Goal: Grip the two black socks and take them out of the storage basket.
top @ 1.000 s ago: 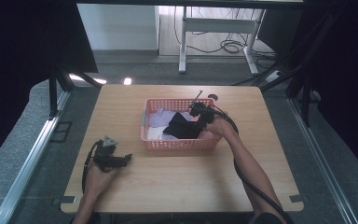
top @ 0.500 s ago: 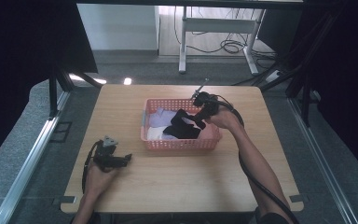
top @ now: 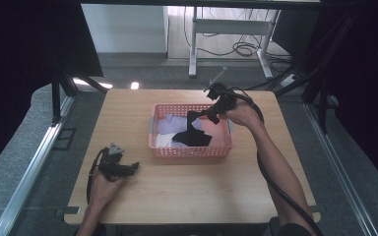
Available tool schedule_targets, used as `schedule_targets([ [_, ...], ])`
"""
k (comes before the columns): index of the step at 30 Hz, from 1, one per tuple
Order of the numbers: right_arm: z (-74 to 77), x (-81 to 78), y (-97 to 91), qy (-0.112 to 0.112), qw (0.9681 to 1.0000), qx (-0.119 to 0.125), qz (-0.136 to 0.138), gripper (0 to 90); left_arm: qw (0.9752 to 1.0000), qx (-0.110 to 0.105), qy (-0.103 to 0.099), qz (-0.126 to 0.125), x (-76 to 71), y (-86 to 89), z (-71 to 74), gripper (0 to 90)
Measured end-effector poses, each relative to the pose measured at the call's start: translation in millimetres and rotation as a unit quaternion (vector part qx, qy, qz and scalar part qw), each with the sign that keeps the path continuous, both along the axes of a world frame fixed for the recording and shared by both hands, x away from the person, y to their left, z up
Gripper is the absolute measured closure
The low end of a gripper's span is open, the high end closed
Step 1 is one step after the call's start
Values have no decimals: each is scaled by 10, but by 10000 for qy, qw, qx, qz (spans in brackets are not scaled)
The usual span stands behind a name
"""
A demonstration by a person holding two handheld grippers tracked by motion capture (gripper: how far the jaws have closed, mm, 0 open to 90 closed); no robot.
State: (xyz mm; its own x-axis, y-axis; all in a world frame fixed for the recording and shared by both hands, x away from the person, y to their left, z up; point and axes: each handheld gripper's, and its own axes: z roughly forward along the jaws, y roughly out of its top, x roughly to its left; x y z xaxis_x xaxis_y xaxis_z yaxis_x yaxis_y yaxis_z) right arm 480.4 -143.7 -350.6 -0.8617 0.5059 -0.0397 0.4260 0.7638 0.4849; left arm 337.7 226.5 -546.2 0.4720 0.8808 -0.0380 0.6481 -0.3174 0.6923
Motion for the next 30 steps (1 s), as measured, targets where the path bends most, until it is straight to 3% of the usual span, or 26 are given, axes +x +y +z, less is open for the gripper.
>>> schedule_targets([
  [11, 375, -42, -152, -162, 9996, 189, -141, 887, 10000, 12, 17, -9, 0, 0, 2, 129],
  [30, 878, -112, -456, -320, 9972, 494, -463, 886, 10000, 27, 31, -9, -2, -1, 4, 129],
])
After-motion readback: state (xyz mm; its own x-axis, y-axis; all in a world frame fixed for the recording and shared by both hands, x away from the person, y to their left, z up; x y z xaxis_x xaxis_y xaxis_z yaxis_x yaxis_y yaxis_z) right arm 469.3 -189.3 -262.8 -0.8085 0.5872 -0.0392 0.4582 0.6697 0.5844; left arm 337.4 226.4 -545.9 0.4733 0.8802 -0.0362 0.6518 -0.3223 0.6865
